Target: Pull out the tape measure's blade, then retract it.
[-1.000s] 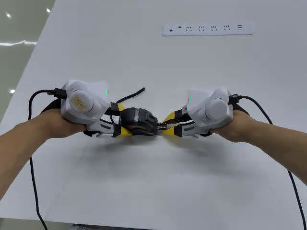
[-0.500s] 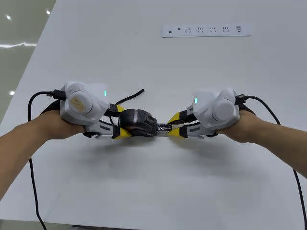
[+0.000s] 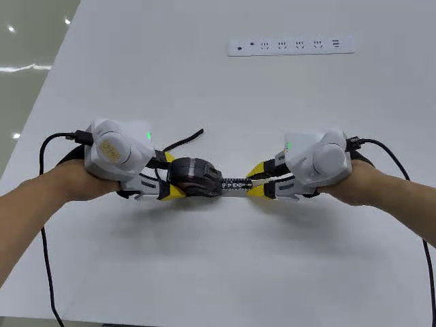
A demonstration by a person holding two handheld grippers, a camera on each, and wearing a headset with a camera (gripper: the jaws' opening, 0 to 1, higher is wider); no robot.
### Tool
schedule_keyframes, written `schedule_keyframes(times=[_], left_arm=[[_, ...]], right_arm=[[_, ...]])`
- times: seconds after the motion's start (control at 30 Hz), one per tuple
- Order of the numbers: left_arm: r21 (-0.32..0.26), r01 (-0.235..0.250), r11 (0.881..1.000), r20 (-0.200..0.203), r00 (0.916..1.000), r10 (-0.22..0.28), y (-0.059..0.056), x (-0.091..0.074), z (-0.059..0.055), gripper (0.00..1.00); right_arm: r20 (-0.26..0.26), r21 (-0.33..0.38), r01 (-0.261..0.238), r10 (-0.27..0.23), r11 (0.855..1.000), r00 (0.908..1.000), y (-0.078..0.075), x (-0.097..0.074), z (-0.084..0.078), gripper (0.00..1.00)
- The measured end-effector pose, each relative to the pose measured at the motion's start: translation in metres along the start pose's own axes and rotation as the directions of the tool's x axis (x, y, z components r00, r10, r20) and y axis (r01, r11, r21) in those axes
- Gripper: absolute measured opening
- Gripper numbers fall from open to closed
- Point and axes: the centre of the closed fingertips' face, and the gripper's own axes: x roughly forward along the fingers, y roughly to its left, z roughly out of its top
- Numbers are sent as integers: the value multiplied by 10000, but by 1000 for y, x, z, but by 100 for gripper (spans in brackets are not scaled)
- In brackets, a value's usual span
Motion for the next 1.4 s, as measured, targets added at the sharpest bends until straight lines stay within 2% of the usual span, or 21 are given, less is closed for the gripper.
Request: schedule_keyframes(times=[1.4], left_arm=[[-4,29,10000,-76,10000,-29,-1,1,0,28]], right_arm=[[-239,43,21,-20,10000,9997,5,-39,-28,11]])
